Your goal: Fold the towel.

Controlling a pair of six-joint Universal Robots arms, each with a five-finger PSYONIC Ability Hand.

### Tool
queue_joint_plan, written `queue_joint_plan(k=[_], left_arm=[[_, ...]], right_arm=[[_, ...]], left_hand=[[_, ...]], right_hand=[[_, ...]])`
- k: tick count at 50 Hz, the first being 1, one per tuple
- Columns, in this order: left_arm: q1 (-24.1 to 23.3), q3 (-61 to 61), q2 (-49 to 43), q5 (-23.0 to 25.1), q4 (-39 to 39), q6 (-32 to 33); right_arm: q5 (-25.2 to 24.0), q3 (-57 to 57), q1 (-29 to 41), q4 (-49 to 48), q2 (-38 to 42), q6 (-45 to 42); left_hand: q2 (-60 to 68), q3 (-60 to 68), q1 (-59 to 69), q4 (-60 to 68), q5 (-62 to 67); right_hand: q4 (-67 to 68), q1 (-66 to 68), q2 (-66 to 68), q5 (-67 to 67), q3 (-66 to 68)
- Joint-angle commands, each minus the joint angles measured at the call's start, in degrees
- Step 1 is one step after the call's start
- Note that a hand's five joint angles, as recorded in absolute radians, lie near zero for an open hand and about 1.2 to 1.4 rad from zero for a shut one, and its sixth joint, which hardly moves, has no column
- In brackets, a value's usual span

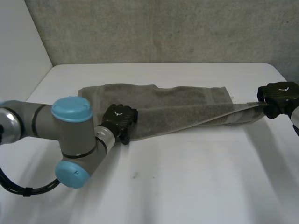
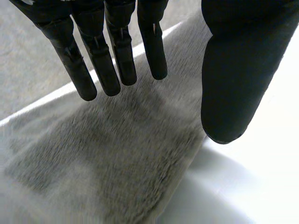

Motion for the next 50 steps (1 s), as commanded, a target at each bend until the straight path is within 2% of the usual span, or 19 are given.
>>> queue_joint_plan(k=[1,8,15,44,50], left_arm=[[0.2,0.8,-2.7,-3.1,-1.0,0.3],[1.4,-1.8,1.8,-3.1,-3.2,0.2],[4.7,-7.5,7.2,-2.4,-3.2,0.4],[7.4,-9.8,5.5,-2.7,-2.5,0.7],[7.9,-9.5,5.0,-2.8,-2.0,1.7]], right_arm=[[-0.2,-0.6,-0.1,0.0,-0.4,0.0],[-0.5,-0.8,-0.4,0.1,-0.3,-0.1],[-0.6,-0.6,-0.5,0.0,-0.1,-0.1],[-0.5,-0.6,-0.6,-0.2,0.2,-0.2],[-0.4,-0.6,-0.6,-0.3,0.4,-0.2]], left_hand=[[5.2,5.2,5.4,5.3,5.2],[3.4,3.4,3.5,3.4,3.3],[-1.0,-1.0,-0.9,-1.0,-1.0],[5.7,5.7,5.9,5.8,5.7],[14.1,14.1,14.2,14.1,14.1]], right_hand=[[3.2,4.0,4.0,3.3,3.6],[3.2,4.0,4.0,3.3,3.6],[3.2,4.0,4.0,3.3,3.6],[3.2,4.0,4.0,3.3,3.6],[3.2,4.0,4.0,3.3,3.6]])
